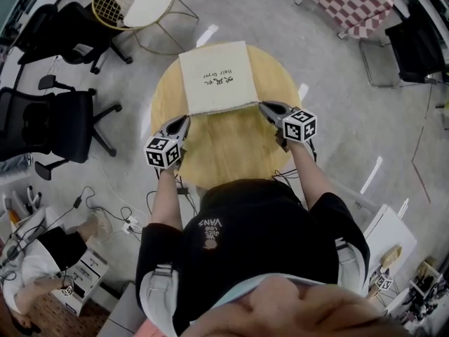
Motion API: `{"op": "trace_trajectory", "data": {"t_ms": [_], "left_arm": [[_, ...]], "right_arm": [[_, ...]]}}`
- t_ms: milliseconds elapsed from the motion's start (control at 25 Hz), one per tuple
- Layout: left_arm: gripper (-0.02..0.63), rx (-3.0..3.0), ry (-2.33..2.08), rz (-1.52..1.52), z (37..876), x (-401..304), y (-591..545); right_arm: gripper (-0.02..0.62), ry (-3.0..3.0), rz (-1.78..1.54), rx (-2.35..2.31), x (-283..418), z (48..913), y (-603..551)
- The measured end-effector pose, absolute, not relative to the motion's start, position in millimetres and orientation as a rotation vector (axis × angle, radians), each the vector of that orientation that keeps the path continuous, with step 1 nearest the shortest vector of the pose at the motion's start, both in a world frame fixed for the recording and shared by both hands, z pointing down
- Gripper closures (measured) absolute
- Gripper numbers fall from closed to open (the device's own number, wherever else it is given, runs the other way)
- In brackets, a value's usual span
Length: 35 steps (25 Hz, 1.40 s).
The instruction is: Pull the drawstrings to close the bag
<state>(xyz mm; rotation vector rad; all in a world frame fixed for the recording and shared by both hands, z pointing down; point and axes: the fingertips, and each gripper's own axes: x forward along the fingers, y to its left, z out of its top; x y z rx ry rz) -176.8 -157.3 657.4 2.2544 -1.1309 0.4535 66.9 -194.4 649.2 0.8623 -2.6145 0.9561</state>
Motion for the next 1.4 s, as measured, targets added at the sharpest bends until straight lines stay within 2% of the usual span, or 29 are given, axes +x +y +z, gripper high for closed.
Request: {"op": "trace_trajectory", "data": {"t_ms": [560,1400], "left_arm": [[0.588,2.264,-1.214,0.201,598.3,-181.9,-165.6],[0.588,2.364,-1.314,0.091,515.7,-176.3,-163.2]], "right_arm": [[0.594,-2.786,1.022,0.925,67.9,581.3,-208.9],[0.594,-2.799,0.918,1.013,81.6,512.9,-206.4]]}}
